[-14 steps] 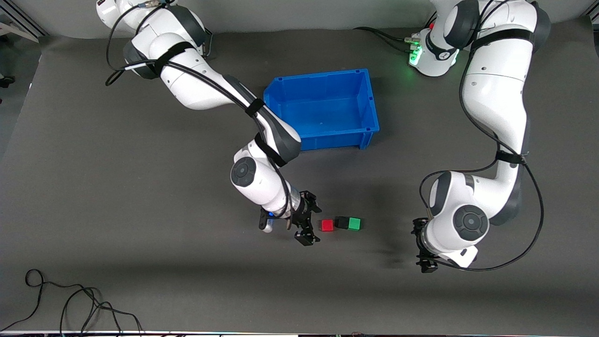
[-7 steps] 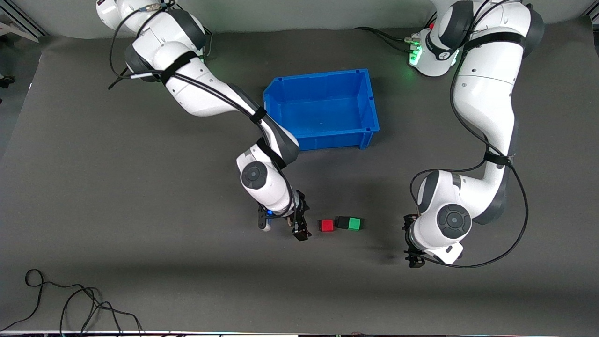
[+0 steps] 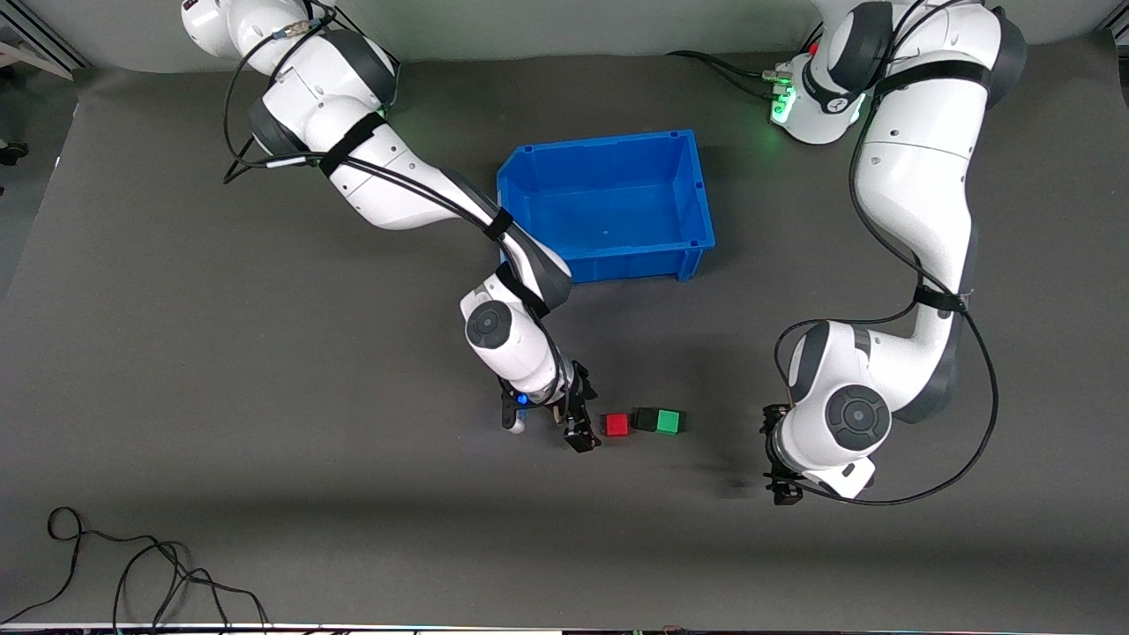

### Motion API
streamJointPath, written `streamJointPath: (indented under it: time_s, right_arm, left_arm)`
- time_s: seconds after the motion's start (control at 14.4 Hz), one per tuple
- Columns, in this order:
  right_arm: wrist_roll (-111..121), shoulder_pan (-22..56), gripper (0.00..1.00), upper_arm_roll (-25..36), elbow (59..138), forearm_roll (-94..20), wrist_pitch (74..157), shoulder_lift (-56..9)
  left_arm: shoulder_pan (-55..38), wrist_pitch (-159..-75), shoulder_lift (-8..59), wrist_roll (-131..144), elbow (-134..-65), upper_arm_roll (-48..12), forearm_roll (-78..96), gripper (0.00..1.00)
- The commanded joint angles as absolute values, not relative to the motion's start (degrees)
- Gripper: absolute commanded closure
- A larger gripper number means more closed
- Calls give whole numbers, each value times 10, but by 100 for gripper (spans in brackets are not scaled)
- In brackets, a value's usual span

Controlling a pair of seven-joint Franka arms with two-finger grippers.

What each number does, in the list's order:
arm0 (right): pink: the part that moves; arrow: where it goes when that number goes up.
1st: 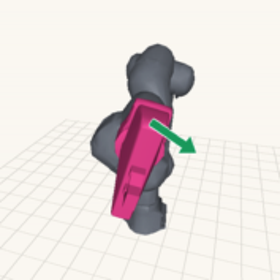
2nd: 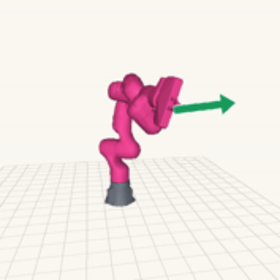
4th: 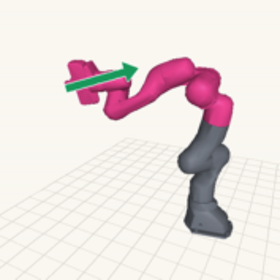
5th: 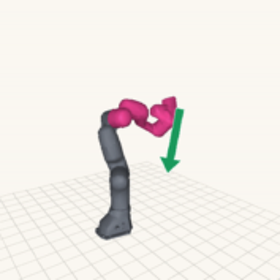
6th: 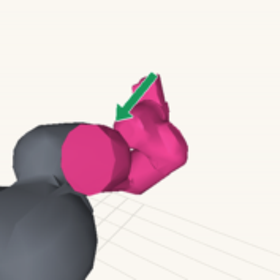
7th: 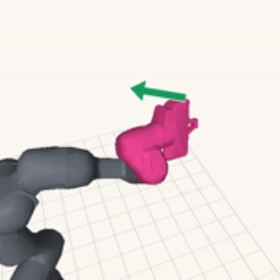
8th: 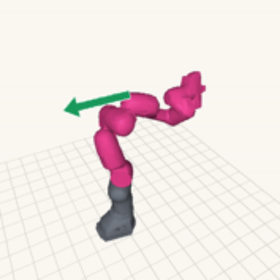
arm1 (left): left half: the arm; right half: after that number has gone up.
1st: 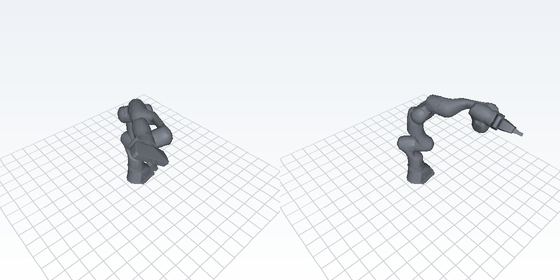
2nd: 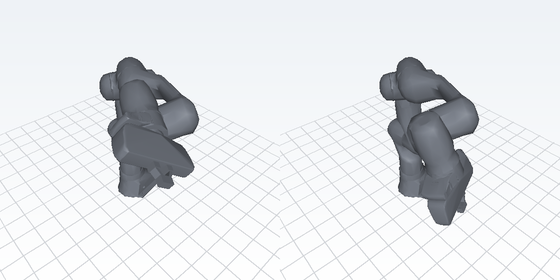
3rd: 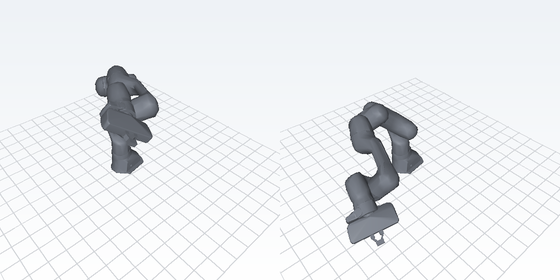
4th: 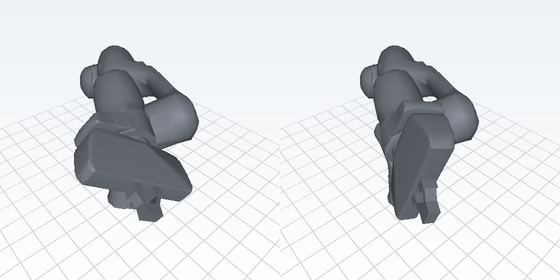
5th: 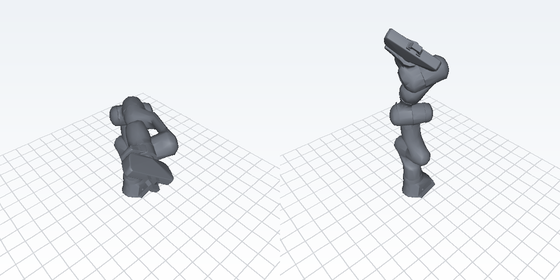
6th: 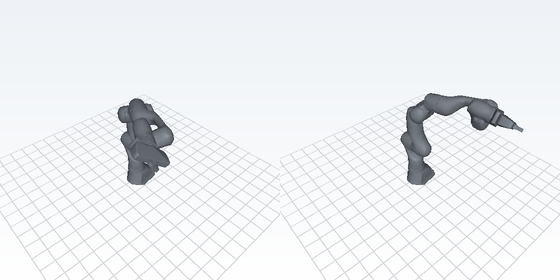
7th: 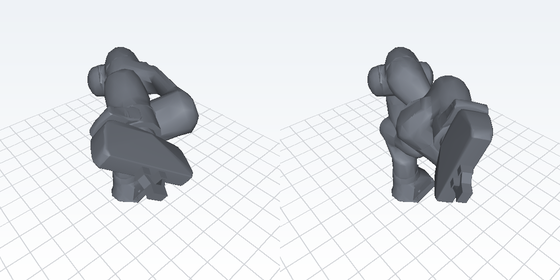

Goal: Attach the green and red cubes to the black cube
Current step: 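Lower the red cube beside the black cube with the right gripper, then press the green cube against the black cube with the left gripper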

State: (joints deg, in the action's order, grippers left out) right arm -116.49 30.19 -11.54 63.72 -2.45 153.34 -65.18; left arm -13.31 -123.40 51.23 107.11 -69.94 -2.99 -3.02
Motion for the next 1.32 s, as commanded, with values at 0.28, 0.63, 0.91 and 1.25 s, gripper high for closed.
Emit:
streamJointPath:
  time_s: [0.28, 0.63, 0.91, 1.25]
  right_arm:
    - [-1192, 287, 1, -122, 619, -14, 1624, -664]
    - [-1180, 287, 1, -120, 608, -8, 1702, -698]
    - [-1180, 294, 1, -121, 589, -8, 1703, -714]
    - [-1183, 305, 2, -126, 568, -9, 1702, -718]
  left_arm:
    - [-138, -1227, 502, 1073, -699, -26, -28, 0]
    - [-159, -1223, 504, 1111, -701, -40, -3, 0]
    - [-192, -1182, 511, 1145, -705, -42, 2, 100]
    - [-209, -1189, 518, 1151, -729, -42, 14, 100]
